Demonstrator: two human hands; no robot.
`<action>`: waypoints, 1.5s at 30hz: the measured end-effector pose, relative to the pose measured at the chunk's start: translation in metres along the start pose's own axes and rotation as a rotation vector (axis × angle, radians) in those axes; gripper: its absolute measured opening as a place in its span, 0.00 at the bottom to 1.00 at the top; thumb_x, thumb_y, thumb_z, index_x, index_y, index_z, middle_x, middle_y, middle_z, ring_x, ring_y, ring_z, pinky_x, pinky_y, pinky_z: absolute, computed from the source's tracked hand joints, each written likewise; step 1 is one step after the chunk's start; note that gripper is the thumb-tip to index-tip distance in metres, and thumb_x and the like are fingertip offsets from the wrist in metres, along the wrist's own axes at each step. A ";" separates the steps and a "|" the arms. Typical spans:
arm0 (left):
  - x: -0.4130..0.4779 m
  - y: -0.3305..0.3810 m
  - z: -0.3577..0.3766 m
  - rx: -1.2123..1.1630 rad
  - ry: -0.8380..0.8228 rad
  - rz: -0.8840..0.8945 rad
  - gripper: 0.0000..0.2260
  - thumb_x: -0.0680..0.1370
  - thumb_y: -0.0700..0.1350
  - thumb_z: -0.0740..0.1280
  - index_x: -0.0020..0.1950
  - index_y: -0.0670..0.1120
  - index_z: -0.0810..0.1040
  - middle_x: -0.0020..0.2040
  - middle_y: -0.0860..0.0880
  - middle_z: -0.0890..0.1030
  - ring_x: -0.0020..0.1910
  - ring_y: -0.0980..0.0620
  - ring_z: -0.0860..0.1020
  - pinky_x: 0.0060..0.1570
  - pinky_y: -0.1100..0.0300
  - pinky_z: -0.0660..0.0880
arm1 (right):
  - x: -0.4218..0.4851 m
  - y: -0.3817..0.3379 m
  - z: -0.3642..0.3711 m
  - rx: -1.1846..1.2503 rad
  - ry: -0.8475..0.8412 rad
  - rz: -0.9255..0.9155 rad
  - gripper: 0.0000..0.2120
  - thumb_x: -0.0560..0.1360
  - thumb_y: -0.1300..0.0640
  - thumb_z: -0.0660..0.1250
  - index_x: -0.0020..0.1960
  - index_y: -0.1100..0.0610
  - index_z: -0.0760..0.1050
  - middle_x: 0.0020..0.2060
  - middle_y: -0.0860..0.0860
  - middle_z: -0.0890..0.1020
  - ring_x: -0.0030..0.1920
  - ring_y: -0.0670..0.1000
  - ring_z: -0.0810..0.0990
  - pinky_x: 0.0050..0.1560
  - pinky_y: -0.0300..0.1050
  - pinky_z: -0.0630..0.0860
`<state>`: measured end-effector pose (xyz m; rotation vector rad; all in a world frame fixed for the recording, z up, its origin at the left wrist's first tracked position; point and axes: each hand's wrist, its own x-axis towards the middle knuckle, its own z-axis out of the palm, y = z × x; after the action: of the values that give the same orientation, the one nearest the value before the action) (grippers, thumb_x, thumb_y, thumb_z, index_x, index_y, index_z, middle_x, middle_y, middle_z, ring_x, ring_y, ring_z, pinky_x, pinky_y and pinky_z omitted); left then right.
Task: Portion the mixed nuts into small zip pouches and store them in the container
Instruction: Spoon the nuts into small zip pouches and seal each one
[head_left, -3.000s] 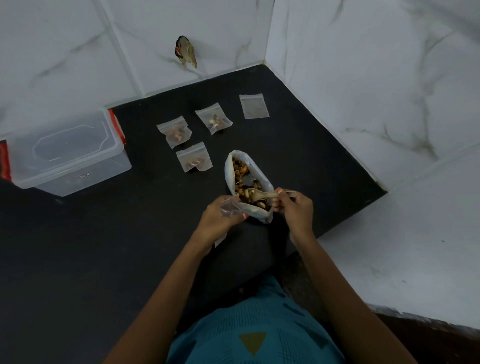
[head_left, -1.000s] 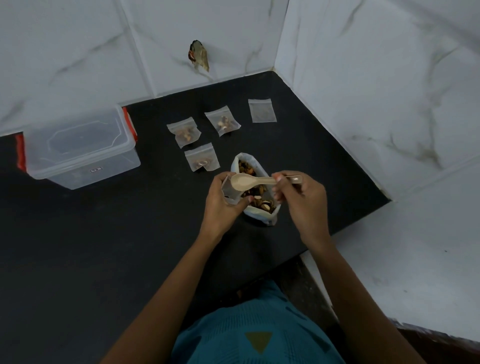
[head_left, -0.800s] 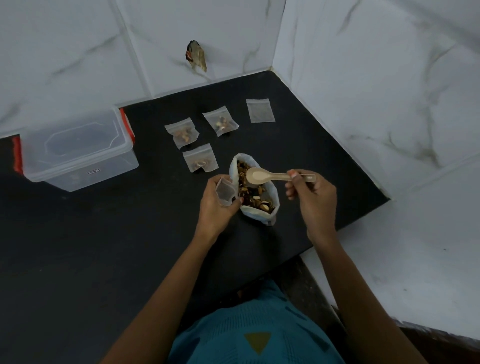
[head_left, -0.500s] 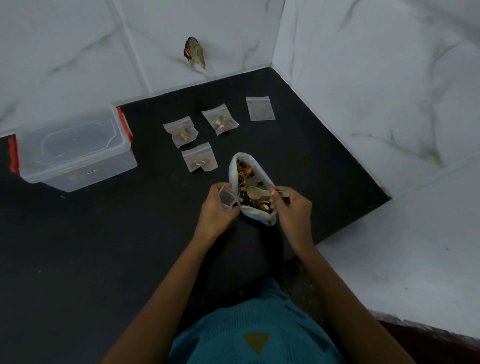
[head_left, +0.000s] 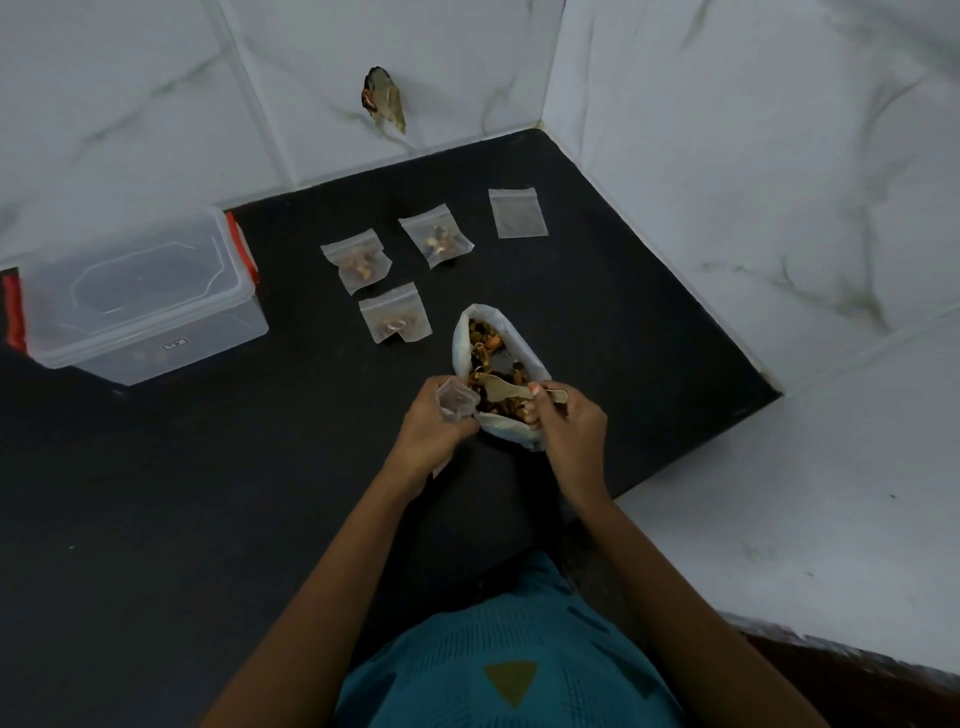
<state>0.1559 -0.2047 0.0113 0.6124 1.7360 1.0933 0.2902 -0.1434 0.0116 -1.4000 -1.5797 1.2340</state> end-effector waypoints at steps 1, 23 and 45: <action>0.000 0.000 0.000 -0.022 -0.002 -0.006 0.20 0.71 0.34 0.68 0.59 0.50 0.69 0.55 0.52 0.75 0.56 0.55 0.74 0.47 0.66 0.70 | -0.001 0.000 0.001 0.018 0.005 0.016 0.05 0.76 0.62 0.64 0.48 0.61 0.78 0.33 0.47 0.78 0.31 0.36 0.77 0.36 0.28 0.73; -0.005 0.001 0.001 -0.127 -0.029 0.009 0.19 0.72 0.32 0.67 0.58 0.50 0.70 0.53 0.54 0.74 0.56 0.56 0.73 0.56 0.59 0.70 | 0.008 -0.006 -0.010 0.431 0.103 0.432 0.06 0.76 0.61 0.64 0.41 0.59 0.77 0.32 0.52 0.78 0.32 0.45 0.76 0.37 0.37 0.74; -0.007 -0.001 0.000 0.108 0.056 0.240 0.27 0.69 0.37 0.73 0.64 0.49 0.65 0.59 0.55 0.68 0.59 0.58 0.68 0.55 0.63 0.69 | 0.006 -0.024 -0.028 0.592 0.095 0.520 0.06 0.76 0.62 0.64 0.41 0.59 0.77 0.33 0.51 0.77 0.33 0.44 0.74 0.39 0.37 0.73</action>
<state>0.1591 -0.2109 0.0138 0.8824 1.8118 1.1957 0.3069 -0.1308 0.0425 -1.4664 -0.6929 1.7236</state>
